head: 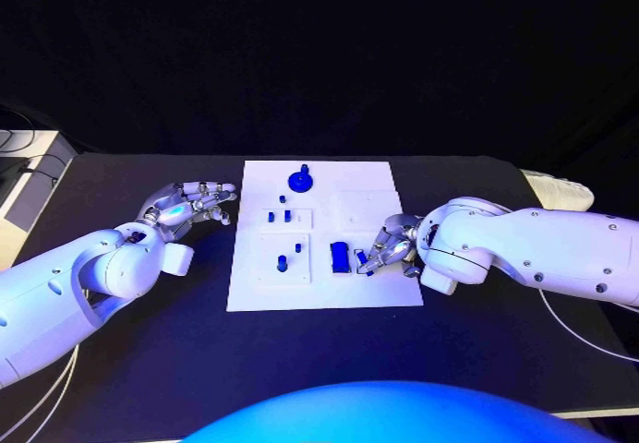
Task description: Assemble the parts on the task board
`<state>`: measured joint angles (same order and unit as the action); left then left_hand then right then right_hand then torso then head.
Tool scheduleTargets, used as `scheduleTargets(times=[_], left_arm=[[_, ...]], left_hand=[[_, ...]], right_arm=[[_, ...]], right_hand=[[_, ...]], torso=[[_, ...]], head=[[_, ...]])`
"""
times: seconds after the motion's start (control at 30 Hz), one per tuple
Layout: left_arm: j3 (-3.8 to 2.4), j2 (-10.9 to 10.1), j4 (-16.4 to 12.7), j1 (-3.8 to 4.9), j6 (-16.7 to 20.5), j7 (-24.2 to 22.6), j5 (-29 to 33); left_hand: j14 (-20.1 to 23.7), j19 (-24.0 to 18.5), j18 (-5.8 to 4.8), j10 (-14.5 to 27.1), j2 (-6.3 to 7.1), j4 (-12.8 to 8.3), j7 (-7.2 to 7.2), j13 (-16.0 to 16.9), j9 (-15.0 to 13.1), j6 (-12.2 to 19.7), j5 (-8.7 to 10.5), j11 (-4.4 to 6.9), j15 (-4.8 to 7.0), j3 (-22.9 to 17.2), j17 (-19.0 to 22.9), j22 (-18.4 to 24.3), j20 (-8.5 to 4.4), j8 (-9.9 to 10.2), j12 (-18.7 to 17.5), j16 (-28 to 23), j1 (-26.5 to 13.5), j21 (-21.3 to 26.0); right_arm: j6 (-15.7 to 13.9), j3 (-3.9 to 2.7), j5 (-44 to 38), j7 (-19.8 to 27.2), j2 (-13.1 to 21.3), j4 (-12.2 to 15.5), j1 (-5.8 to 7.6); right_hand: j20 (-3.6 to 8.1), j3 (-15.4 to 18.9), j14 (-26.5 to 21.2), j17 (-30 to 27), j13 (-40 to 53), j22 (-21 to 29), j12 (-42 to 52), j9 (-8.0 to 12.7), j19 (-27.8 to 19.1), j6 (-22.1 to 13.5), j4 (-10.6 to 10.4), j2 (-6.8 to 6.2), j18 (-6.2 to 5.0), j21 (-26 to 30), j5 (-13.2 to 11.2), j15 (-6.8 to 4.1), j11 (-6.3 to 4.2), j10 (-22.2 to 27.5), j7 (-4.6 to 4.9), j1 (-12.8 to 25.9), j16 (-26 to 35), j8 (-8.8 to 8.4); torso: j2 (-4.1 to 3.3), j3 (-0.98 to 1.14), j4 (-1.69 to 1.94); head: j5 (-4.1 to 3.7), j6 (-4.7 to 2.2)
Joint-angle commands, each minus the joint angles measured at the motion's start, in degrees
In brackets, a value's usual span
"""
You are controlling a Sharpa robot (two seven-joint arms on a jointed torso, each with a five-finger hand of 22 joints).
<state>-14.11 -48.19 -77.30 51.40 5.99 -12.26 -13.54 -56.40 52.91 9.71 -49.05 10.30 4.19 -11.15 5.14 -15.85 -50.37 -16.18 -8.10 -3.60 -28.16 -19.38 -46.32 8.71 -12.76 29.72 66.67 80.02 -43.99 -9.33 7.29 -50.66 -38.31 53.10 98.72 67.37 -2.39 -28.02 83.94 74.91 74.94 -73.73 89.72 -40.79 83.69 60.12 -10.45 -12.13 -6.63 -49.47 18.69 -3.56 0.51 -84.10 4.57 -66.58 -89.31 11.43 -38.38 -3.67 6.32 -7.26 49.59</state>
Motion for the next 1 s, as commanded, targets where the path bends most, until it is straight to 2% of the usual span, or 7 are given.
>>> scheduleTargets(times=[0.03,0.27,0.47,0.77,1.0], left_arm=[[-0.04,-0.05,-0.20,0.02,-1.02,-0.18,-0.18],[-0.04,-0.09,-0.23,0.02,-1.07,-0.14,-0.19],[-0.04,-0.13,-0.21,0.02,-1.07,-0.12,-0.20],[-0.04,-0.11,-0.22,0.02,-1.11,-0.09,-0.22],[-0.04,-0.13,-0.25,0.02,-1.13,-0.05,-0.23]], left_hand=[[0.27,0.02,0.79,0.37,-0.45,0.29,-0.10,-0.04,0.08,0.49,-0.20,0.09,-0.12,-0.03,-0.09,0.09,0.31,-0.05,0.25,-0.12,0.05,0.26],[0.27,0.02,0.79,0.37,-0.45,0.29,-0.10,-0.04,0.08,0.49,-0.20,0.09,-0.12,-0.03,-0.09,0.09,0.31,-0.05,0.25,-0.12,0.05,0.26],[0.28,0.02,0.79,0.50,-0.48,0.31,-0.11,-0.07,0.09,0.49,-0.22,0.07,-0.13,-0.08,-0.09,0.09,0.32,-0.08,0.25,-0.13,0.07,0.26],[0.29,0.02,0.79,0.55,-0.50,0.35,-0.13,-0.08,0.09,0.50,-0.23,0.06,-0.15,-0.09,-0.10,0.09,0.32,-0.09,0.27,-0.13,0.04,0.27],[0.29,0.02,0.79,0.55,-0.50,0.35,-0.13,-0.08,0.09,0.50,-0.23,0.06,-0.15,-0.09,-0.10,0.09,0.32,-0.09,0.27,-0.13,0.04,0.27]], right_arm=[[-0.06,0.04,-2.19,-0.55,-0.38,-0.27,-0.10],[0.07,0.07,-2.98,-0.50,-0.76,-0.47,-0.12],[0.42,0.08,-3.65,-0.63,-0.77,-0.72,-0.13],[-0.61,0.08,-4.64,-0.35,-1.03,-0.99,-0.13],[-1.20,0.08,-5.41,0.90,-1.04,-0.81,-0.19]], right_hand=[[-0.16,1.11,5.60,12.93,15.06,0.08,0.28,0.15,-0.06,0.09,-0.87,-0.06,0.49,0.32,-1.16,0.18,-0.12,-5.90,0.26,1.33,-0.04,-0.17],[-0.13,2.50,5.61,13.00,15.06,0.07,0.28,0.12,0.03,0.29,-2.21,0.01,0.49,0.42,-2.93,0.14,-0.16,-5.90,0.20,2.32,-0.06,-0.13],[-0.12,2.86,5.60,12.92,15.06,0.11,0.28,0.10,0.04,0.40,-2.60,0.05,0.48,0.56,-3.22,0.12,-0.19,-5.90,0.16,2.54,-0.04,-0.08],[-0.10,3.23,5.59,12.89,15.06,0.08,0.28,0.05,0.08,0.66,-3.19,0.27,0.48,0.52,-3.33,0.09,-0.25,-5.90,0.07,2.86,-0.03,0.06],[-0.03,4.55,5.60,12.91,15.06,0.15,0.28,-0.02,0.11,0.77,-4.57,-0.02,0.46,0.81,-3.77,0.00,-0.34,-5.90,-0.02,3.62,-0.04,0.19]], torso=[[-0.06,0.06,-0.10],[-0.06,0.10,-0.13],[-0.04,0.09,-0.15],[-0.05,0.09,-0.10],[-0.07,0.04,0.00]], head=[[0.18,0.03],[0.25,0.06],[0.20,0.05],[0.05,-0.01],[0.03,0.02]])
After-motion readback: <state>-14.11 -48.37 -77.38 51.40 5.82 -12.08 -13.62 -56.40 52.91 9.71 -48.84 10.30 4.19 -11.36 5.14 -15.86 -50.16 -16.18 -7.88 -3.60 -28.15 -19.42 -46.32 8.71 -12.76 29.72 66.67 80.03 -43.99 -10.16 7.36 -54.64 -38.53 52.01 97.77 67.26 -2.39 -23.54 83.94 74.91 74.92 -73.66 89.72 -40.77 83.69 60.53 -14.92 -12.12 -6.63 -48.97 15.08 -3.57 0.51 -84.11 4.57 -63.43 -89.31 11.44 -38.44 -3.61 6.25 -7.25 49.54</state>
